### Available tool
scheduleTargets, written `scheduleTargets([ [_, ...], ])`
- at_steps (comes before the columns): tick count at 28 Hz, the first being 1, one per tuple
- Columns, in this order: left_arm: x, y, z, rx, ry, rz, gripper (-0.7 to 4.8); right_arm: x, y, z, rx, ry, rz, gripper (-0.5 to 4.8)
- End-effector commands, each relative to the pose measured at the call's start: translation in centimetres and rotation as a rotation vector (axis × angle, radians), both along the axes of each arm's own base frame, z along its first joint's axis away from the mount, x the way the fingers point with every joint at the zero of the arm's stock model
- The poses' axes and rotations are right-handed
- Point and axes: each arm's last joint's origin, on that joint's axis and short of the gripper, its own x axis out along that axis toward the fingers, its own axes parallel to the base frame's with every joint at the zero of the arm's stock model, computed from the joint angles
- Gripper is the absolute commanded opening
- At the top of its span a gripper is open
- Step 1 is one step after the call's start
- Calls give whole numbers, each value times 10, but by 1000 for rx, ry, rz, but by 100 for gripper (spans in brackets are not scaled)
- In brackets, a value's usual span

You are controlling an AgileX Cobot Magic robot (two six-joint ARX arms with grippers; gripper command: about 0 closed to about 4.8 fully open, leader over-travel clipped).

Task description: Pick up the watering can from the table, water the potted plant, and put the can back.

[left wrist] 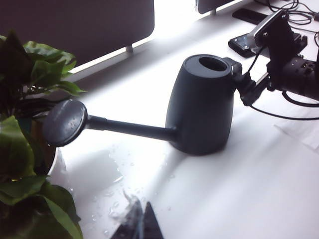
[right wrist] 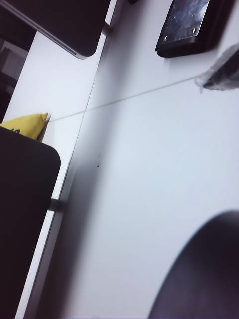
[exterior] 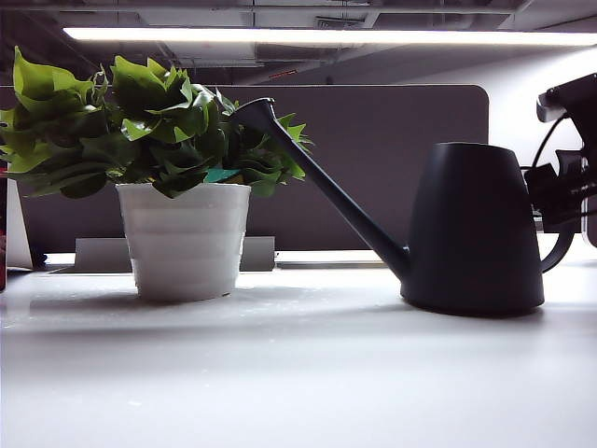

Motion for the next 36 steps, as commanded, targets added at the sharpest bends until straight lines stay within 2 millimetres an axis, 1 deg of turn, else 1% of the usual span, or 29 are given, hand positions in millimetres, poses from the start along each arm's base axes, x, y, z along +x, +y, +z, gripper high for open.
scheduleTargets([
  [1, -1, 1, -1, 19, 17, -4, -5, 8, -3, 3, 0, -41, -18, 479],
  [5, -2, 2, -4, 38, 35, -3, -5, 19, -4, -1, 1, -66, -21, 479],
  [6, -2, 2, -4, 39, 37, -3, -5, 21, -3, -1, 2, -64, -19, 449],
  [7, -2, 2, -4, 40, 38, -3, -5, 22, -3, -2, 3, -61, -15, 361],
  [8, -2, 2, -4, 41, 39, -3, -5, 23, -3, -2, 3, -60, -10, 233],
  [9, -2, 2, -4, 41, 39, -3, -5, 23, -2, -2, 3, -61, -7, 127],
  [10, -2, 2, -4, 42, 39, -3, -5, 23, -2, -1, 3, -63, -7, -11],
  [15, -2, 3, -4, 40, 38, -3, -5, 24, -1, 1, 4, -73, -4, -5],
  [17, -4, 4, -3, 40, 35, 1, -5, 22, 0, 11, 10, -105, 0, -5],
  [18, -6, 8, 0, 43, 14, 31, -5, 18, 4, 24, 13, -144, 11, -5],
  [19, -7, 11, 2, 47, -3, 57, -5, 15, 4, 32, 15, -164, 19, -5],
  [20, -10, 17, 6, 56, -44, 122, -5, 10, 3, 53, 16, -205, 19, -5],
  [21, -11, 20, 9, 63, -58, 147, -5, 8, 4, 64, 16, -224, 19, -5],
  [22, -12, 27, 19, 81, -89, 225, -5, 6, 3, 92, 12, -263, 20, -5],
  [23, -11, 32, 25, 78, -97, 270, -5, 6, 3, 105, 11, -278, 21, -5],
  [24, -8, 40, 38, 37, -114, 349, -5, 9, 5, 136, -10, -306, 52, -5],
  [25, -6, 43, 43, 11, -127, 370, -5, 12, 7, 153, -30, -323, 82, -5],
  [26, -3, 47, 50, -20, -173, 390, -5, 16, 12, 179, -80, -352, 99, -5],
  [27, -2, 48, 52, -9, -200, 391, -5, 19, 15, 194, -118, -365, 106, -5],
  [28, 3, 50, 52, 34, -228, 389, -5, 23, 22, 214, -175, -376, 123, -5],
  [29, 5, 53, 52, 46, -224, 396, -5, 26, 27, 225, -216, -378, 136, -5],
  [30, 12, 59, 48, 28, -175, 383, -5, 32, 32, 239, -292, -376, 148, -5],
  [31, 16, 61, 45, 5, -140, 383, -5, 35, 36, 246, -327, -380, 149, -5],
  [32, 26, 65, 38, -39, -45, 398, -5, 40, 40, 256, -356, -400, 155, -5],
  [33, 31, 67, 34, -42, -10, 412, -5, 43, 42, 259, -354, -408, 155, -5],
  [34, 44, 75, 27, -30, 36, 438, -5, 49, 47, 264, -365, -411, 165, -5],
  [35, 51, 81, 24, -29, 57, 446, -5, 52, 50, 265, -383, -409, 161, -5],
  [36, 61, 86, 19, -42, 94, 422, -5, 61, 56, 265, -442, -404, 138, -5],
])
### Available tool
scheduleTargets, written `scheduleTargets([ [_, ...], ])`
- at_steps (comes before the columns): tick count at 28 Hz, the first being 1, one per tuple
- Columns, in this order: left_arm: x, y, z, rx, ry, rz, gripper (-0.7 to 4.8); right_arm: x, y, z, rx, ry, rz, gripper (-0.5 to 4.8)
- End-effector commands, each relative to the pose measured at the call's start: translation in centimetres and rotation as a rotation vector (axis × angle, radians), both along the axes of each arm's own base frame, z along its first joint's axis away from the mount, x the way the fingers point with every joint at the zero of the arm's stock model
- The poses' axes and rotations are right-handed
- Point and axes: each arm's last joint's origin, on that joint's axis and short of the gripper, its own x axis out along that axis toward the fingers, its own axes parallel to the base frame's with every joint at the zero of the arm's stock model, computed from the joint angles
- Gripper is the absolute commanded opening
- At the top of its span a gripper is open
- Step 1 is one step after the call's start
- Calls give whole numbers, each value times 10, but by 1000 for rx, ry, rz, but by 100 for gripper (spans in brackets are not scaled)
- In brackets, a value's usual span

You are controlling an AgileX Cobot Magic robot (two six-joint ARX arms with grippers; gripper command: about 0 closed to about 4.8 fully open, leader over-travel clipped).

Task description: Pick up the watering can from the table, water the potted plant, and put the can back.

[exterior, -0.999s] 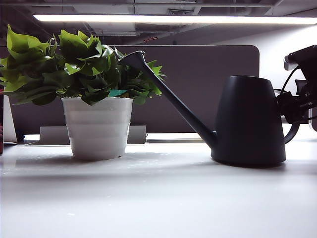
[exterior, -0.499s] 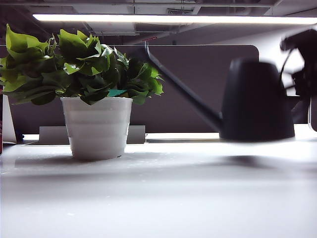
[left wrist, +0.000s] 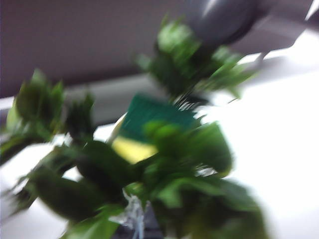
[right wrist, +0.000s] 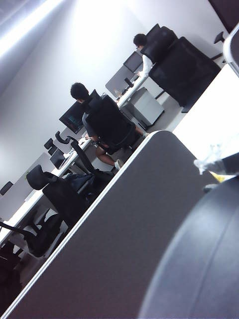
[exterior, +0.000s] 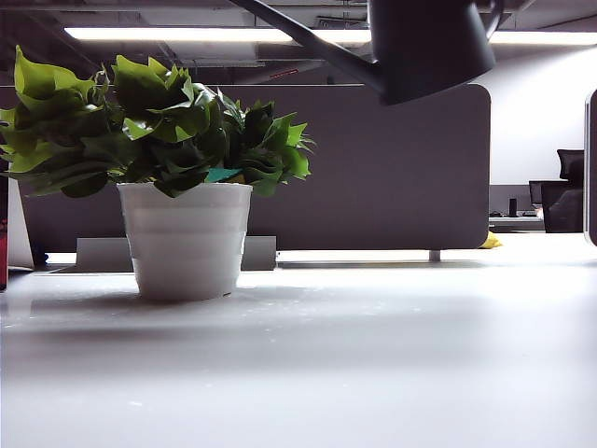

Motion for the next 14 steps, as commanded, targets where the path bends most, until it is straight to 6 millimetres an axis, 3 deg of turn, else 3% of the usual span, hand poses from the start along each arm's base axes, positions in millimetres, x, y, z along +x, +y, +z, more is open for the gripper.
scheduleTargets([
  [1, 24, 12, -12, -52, 87, -45, -5, 10, 10, 19, -71, -102, -49, -5],
  [7, 53, 20, -33, -62, 187, -32, -5, 34, 23, 10, -225, -89, -61, -5],
  [9, 55, 14, -36, -89, 215, -121, -5, 42, 24, 4, -288, -86, -70, -5],
  [14, 53, 7, -36, -73, 207, -136, -5, 45, 27, 6, -378, -164, -96, -5],
])
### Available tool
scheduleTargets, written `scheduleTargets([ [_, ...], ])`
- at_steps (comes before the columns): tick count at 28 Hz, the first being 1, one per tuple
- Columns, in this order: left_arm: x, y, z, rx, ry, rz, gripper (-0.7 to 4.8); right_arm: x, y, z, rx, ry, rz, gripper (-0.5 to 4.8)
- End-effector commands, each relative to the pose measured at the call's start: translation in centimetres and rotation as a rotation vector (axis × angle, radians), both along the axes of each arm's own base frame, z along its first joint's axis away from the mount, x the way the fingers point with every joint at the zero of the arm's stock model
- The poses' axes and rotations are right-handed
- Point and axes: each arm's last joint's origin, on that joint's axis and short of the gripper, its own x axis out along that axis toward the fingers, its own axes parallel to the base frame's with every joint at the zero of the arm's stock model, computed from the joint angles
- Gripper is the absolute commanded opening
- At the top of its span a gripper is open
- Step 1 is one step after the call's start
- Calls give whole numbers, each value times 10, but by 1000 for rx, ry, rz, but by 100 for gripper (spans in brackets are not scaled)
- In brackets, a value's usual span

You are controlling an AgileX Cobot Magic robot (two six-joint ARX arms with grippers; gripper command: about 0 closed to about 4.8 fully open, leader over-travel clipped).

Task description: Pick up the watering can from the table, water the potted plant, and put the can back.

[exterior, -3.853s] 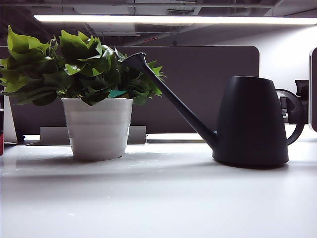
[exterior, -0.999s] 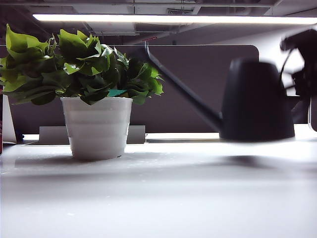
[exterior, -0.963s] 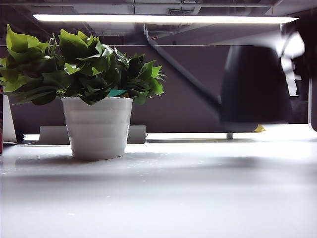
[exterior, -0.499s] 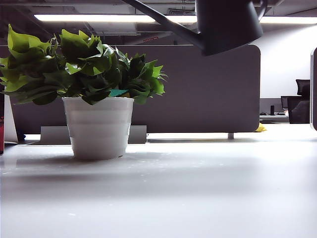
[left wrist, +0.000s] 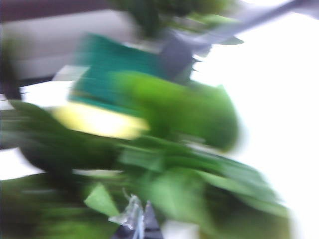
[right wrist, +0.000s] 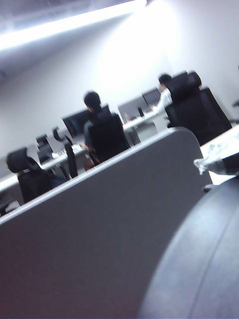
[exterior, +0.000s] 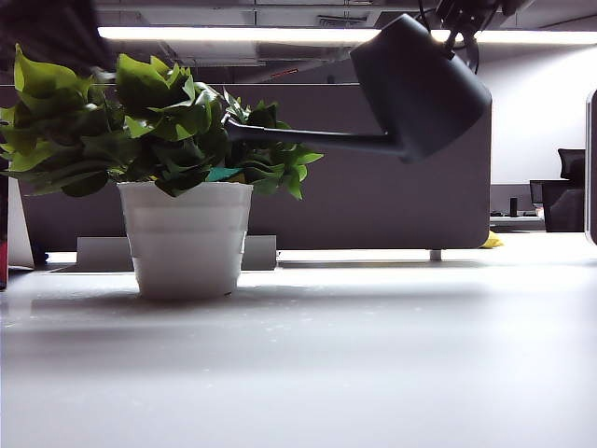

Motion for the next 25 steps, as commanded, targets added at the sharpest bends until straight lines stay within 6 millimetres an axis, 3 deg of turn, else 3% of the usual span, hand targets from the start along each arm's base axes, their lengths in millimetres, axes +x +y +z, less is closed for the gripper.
scheduleTargets([
  [1, -2, -7, 3, 7, -23, -22, -5, -9, -1, 28, -21, -189, -12, -5],
  [12, -3, -8, 3, 12, -12, -25, -5, -11, 1, 37, -96, -278, 13, -5],
  [25, -4, -11, 3, 39, -19, -26, -5, -14, 17, 39, -158, -356, 60, -5],
])
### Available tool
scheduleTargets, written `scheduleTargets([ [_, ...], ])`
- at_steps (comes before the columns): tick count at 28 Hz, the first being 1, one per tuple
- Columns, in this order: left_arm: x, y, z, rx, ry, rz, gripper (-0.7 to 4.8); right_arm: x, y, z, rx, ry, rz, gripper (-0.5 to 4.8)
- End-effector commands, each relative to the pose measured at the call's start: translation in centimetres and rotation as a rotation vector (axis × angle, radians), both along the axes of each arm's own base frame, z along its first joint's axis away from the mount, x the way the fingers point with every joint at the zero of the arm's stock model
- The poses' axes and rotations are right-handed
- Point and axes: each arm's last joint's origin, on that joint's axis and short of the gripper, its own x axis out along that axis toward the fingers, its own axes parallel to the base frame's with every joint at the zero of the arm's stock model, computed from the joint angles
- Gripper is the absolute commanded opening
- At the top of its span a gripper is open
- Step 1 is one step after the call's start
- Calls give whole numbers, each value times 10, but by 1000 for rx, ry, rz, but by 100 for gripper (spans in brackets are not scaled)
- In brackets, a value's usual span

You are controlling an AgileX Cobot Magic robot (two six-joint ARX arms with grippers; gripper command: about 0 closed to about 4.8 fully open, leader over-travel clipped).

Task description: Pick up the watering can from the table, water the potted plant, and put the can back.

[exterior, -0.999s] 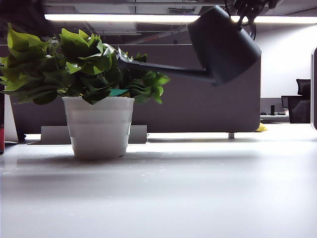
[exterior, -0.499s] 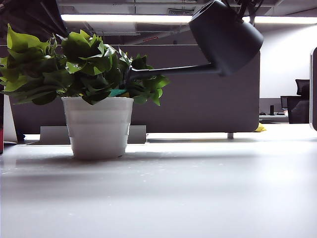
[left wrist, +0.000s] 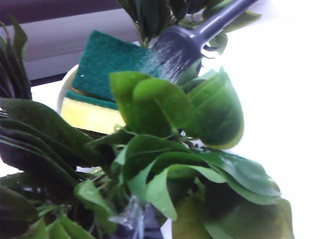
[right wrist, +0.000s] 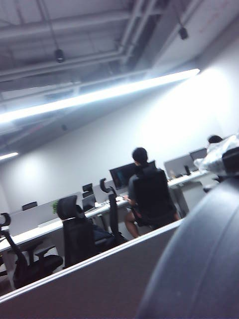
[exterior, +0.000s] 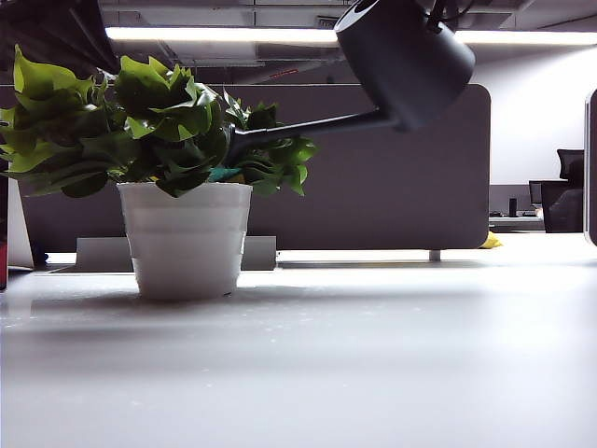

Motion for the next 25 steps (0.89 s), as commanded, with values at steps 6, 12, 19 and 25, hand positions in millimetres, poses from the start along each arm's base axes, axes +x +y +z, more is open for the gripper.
scheduleTargets([
  [6, -1, 0, 3, 4, -19, -1, -5, -6, 3, 16, -14, -126, 2, -5],
  [12, -3, 1, 2, 22, 1, -6, -5, -7, 2, 18, -34, -148, -8, -5],
  [19, -3, 1, 0, 49, 7, -15, -5, -7, 2, 18, -82, -159, -26, -5],
  [25, -4, 1, 1, 62, 1, -24, -5, -7, 2, 19, -151, -181, -36, -5],
])
